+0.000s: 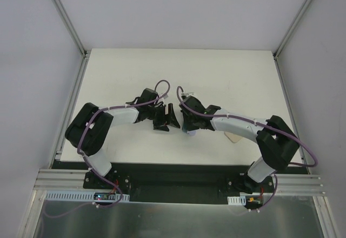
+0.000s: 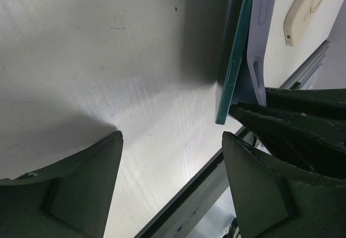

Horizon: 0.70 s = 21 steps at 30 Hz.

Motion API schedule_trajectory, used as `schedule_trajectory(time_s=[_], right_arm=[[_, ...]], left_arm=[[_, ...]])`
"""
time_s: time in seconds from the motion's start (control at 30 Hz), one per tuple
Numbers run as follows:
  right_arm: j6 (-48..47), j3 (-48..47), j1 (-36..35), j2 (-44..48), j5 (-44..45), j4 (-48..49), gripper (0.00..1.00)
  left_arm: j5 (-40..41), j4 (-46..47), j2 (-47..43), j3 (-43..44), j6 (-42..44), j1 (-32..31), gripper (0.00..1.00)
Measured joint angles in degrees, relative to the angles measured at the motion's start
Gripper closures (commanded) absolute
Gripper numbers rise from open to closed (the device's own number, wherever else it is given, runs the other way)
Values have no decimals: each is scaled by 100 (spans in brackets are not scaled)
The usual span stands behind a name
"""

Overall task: Take the phone out of the phone case
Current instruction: Remove the phone case from the phone.

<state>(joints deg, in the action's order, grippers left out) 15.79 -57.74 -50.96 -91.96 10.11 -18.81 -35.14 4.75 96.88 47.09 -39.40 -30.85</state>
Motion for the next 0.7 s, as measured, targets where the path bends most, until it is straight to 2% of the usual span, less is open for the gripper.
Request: schedule_trajectory(time_s=[0.23, 0.43, 0.7], right_arm=[[4, 11, 11, 0, -33, 28, 99], [7, 22, 13, 7, -42, 48, 98], [13, 157, 24, 164, -48, 114, 99]], left_arm=[[-48, 282, 68, 0, -321, -247, 34], [219, 413, 81, 0, -605, -520, 39], [398, 514, 201, 4, -780, -560, 44]])
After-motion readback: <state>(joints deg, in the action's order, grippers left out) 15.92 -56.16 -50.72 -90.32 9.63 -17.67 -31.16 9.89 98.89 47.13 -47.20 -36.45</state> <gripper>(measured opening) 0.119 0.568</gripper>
